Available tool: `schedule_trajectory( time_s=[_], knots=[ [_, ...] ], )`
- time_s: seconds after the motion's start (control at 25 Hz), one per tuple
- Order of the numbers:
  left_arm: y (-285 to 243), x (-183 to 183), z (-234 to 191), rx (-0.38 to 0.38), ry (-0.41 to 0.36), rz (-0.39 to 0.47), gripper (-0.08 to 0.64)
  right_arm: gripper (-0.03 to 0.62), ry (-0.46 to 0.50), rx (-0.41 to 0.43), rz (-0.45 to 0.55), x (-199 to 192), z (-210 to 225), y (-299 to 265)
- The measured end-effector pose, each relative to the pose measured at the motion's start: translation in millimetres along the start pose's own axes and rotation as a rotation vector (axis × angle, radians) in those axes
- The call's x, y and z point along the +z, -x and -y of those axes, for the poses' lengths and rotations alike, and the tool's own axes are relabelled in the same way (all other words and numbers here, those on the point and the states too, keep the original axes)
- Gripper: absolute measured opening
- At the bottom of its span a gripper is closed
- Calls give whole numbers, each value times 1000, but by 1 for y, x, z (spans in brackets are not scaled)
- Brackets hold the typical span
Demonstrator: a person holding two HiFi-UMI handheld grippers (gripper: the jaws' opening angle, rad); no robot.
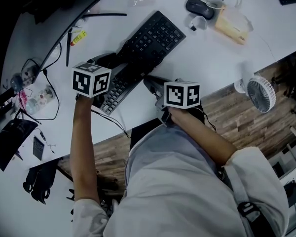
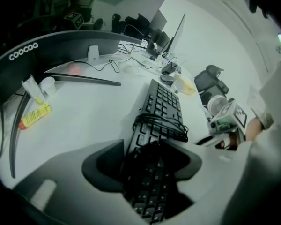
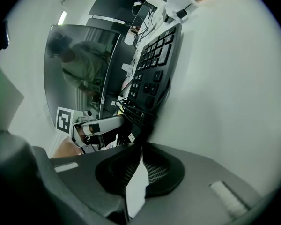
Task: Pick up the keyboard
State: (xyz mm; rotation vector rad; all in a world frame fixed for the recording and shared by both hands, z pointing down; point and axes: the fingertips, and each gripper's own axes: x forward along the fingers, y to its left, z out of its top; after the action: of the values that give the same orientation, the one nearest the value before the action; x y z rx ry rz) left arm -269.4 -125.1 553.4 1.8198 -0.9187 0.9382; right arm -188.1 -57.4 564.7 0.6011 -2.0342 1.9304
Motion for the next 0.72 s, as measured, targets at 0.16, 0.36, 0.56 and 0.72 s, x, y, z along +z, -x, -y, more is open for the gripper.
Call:
schedule_trajectory(
  time_s=[0.16, 0.36, 0.56, 0.72],
  knots=[
    [-5, -3, -1, -81, 55, -32, 0, 0, -3, -3, -1, 0, 1, 0],
    [-4, -3, 0, -114, 61, -49, 0, 0, 0, -16, -8, -1, 2, 0],
    [-5, -5, 0, -148, 79, -97, 0, 0, 2, -38, -16, -2, 5, 0],
    [-5, -4, 0, -163, 76, -101, 0, 0, -4, -33, -14, -1, 3, -1]
  ],
)
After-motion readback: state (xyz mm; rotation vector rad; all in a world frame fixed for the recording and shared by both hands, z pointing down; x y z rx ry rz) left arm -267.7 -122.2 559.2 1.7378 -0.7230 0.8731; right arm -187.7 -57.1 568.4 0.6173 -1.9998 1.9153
